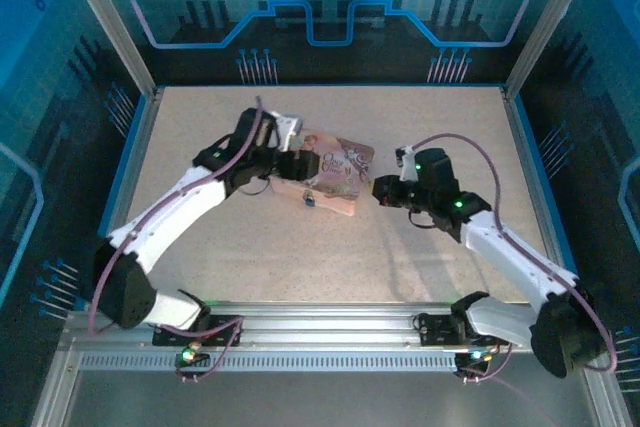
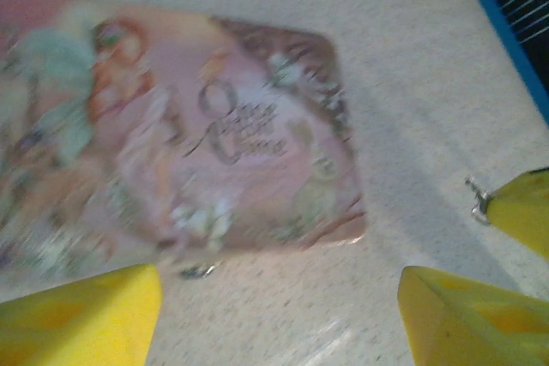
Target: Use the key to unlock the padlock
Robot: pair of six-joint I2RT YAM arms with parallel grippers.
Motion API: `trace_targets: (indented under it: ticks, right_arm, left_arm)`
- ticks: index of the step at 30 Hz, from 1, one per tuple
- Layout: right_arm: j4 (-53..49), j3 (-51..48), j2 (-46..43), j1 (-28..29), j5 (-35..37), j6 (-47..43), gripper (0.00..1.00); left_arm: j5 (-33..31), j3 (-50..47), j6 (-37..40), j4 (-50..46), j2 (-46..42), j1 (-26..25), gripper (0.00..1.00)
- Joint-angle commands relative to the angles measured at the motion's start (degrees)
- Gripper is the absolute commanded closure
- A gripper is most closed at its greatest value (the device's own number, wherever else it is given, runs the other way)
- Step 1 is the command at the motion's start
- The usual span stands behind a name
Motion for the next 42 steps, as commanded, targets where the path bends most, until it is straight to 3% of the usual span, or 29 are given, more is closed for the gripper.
trace_targets:
  ticks: [1, 10, 17, 27, 42]
  right_arm:
    - [10.8, 2.5, 5.9, 1.8, -3.4, 3.5, 1.00]
    - [14.8, 10.4, 20.9, 4.0, -4.5, 4.0, 1.00]
    - [14.0, 11.5, 25.5, 3.9, -4.2, 3.5, 1.00]
    - [11.4, 10.3, 27.6, 4.0, -2.9, 2.7, 1.00]
    - [9.5, 10.4, 28.7, 4.2, -2.0, 1.8, 1.00]
  left_arm:
    - [3.5, -7.9, -1.5, 5.6, -3.9, 1.0, 0.26]
    - [5.9, -27.9, 1.1, 30.7, -7.9, 1.8, 0.14]
    - [5.9, -31.1, 2.8, 36.8, -3.7, 1.8, 0.06]
    - [9.1, -32.5, 4.0, 48.9, 4.8, 1.8, 0.08]
    - [10.8, -35.4, 2.9, 59.1, 13.3, 1.8, 0.17]
